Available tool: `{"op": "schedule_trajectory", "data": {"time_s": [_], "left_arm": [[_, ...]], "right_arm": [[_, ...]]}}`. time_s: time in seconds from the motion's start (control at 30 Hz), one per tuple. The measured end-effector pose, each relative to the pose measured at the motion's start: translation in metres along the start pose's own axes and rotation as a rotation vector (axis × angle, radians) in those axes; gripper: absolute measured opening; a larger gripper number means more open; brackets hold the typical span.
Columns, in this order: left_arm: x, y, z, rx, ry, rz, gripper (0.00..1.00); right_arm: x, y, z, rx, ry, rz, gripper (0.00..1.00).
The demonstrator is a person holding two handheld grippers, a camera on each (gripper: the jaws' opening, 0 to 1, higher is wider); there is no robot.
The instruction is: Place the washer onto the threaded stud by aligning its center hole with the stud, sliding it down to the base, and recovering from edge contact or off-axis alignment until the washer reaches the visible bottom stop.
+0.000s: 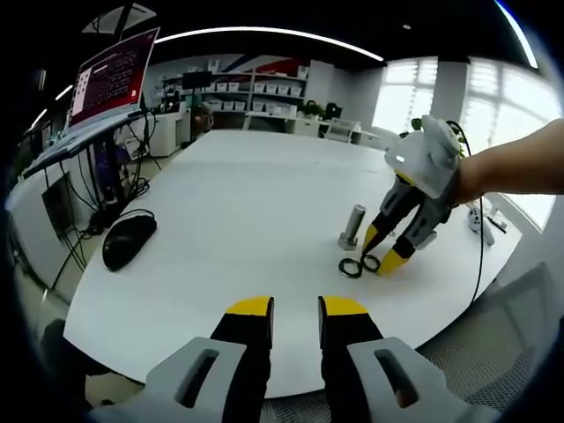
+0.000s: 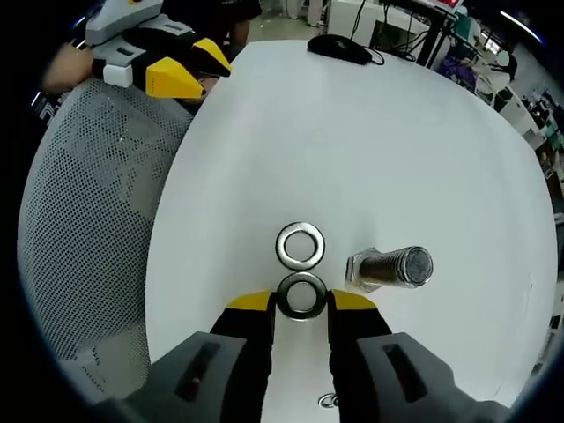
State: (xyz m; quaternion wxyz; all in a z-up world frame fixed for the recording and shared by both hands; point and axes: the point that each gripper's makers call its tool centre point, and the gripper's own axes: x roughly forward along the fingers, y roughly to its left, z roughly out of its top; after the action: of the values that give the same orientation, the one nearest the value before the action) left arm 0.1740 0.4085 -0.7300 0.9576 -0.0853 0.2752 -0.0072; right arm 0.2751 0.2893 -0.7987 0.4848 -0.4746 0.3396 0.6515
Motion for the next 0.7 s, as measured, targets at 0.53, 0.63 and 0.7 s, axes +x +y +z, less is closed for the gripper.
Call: {"op": "schedule_trajectory", "data": {"time_s": [0.53,0.63,0.7], "left_arm": [[-0.0002,0.0005,0.0008,-0.002,-0.004,-0.001,0.17],[-0.0001,0.0003,0.0005,0.0,-0.002,-0.001,0.17],[-0.0001,0.0004,0.0004,0.0,-0.002,0.0,0.17]], "right_arm": [[-0.0005,-0.0002,-0.0001,0.041,-0.017,-0.017,0.25],[-0.0012,-0.0011,-0.0009,0.085,-0.042,-0.02,0.25],[-0.0016,-0.0001,-0.0017,0.085,-0.04,-0.021,0.25]]}}
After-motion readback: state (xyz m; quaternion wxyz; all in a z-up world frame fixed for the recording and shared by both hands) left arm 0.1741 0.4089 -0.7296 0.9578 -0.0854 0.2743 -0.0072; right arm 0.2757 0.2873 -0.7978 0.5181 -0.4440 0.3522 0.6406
